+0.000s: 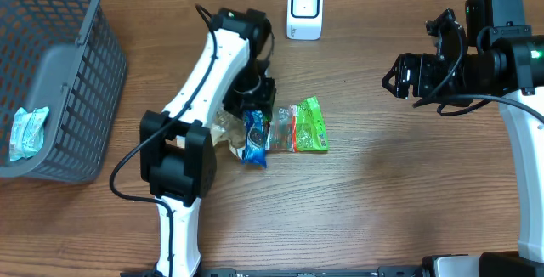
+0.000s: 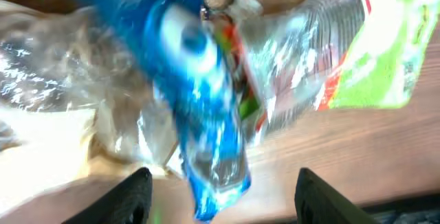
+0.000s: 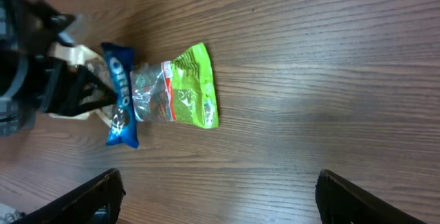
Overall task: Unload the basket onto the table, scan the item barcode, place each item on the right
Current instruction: 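Lift the Oreo pack out and lay it on the bags at center, then reach the left gripper into the basket and grasp the mint-green wipes pack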
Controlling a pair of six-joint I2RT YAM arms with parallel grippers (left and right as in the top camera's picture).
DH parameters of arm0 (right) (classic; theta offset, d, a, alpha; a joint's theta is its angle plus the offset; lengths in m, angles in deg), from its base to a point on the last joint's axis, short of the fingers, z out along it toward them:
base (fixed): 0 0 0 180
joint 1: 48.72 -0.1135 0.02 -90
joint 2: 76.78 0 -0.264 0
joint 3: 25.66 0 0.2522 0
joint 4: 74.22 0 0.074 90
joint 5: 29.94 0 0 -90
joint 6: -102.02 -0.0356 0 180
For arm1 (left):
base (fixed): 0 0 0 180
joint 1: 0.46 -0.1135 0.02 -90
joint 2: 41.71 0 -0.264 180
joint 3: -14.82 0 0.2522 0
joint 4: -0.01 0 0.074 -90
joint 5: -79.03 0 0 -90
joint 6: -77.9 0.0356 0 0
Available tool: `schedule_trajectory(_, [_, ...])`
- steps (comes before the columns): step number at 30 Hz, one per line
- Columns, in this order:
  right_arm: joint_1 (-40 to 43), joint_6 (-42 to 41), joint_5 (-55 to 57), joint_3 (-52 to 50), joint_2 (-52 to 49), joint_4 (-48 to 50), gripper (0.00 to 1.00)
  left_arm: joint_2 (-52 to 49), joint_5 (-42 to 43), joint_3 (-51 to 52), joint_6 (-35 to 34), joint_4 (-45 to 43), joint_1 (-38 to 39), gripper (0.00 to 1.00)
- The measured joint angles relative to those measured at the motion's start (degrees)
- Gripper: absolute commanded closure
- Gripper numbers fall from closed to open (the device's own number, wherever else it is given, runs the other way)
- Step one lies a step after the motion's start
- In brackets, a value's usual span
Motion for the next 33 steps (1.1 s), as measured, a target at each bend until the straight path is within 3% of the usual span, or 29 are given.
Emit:
schedule_trajectory(1, [0.0, 0.0, 0.02, 0.0, 0.0, 0.13, 0.1, 0.0, -0.24, -2.71, 0.26, 2.34, -0.63, 0.46])
schedule_trajectory(3, [0.0, 0.0, 0.0, 0.0, 0.0, 0.28, 0.1, 0.02, -0.66, -8.57, 0.63, 5.44, -2.23, 0.44])
schedule_trajectory(11, [0.0, -0.02, 0.0, 0.0, 0.0, -0.11, 0.1, 8.76, -1.73, -24.35, 2.21, 5.49, -12.28, 0.41])
schedule_trajectory(15, [0.0, -0.02, 0.0, 0.0, 0.0, -0.17, 0.1, 18.23, -4.81, -27.52, 2.05, 5.42, -22.23, 0.39])
schedule_trajectory(21, [0.0, 0.0, 0.02, 0.0, 0.0, -0.2, 0.1, 29.0, -13.03, -29.07, 0.37, 5.55, -44.28, 0.38])
schedule_trajectory(27, [0.0, -0.02, 0.0, 0.0, 0.0, -0.2, 0.1, 26.95, -17.97, -25.86, -3.61, 3.48, -59.32, 0.38])
schedule_trajectory(33, [0.0, 0.2, 0.02, 0.0, 0.0, -0.22, 0.09, 16.0, -18.47, -22.58, -6.34, 1.03, -64.78, 0.38])
